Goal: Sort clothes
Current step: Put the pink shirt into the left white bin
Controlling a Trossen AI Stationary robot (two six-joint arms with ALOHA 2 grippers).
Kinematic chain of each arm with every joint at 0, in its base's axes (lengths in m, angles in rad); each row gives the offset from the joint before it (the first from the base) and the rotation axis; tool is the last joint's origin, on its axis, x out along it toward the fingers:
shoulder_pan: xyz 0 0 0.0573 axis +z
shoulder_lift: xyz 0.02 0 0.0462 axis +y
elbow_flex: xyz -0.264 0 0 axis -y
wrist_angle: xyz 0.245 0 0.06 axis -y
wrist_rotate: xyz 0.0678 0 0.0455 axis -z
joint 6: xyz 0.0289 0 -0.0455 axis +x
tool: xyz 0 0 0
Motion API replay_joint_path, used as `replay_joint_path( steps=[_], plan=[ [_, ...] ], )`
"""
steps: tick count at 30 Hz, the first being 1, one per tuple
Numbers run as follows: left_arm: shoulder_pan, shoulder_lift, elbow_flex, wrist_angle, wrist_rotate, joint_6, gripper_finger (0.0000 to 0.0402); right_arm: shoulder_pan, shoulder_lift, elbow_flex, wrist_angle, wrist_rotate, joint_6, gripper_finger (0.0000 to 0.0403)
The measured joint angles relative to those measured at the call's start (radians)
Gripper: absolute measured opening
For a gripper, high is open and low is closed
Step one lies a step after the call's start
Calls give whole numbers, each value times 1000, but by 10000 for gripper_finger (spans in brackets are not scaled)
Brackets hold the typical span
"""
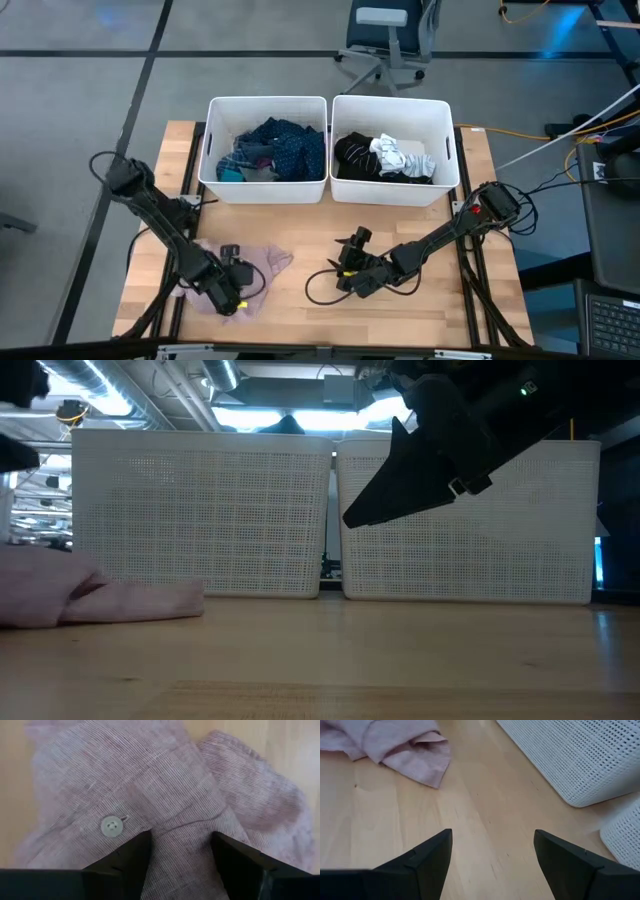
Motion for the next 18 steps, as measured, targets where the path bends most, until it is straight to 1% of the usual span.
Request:
replay_joint_path(
  steps=[4,8,12,15,18],
  plan=[
    [4,96,6,12,0,16,203,0,0,0,0,1,-4,280],
    [11,158,13,33,-14,33,203,0,0,0,0,1,-7,280],
    [13,178,12,44,-87,62,197,0,0,0,0,1,-8,280],
    [16,180,10,49,-102,85,170,0,0,0,0,1,-8,280],
    [15,181,10,54,-101,92,123,0,0,0,0,1,-8,280]
  ],
)
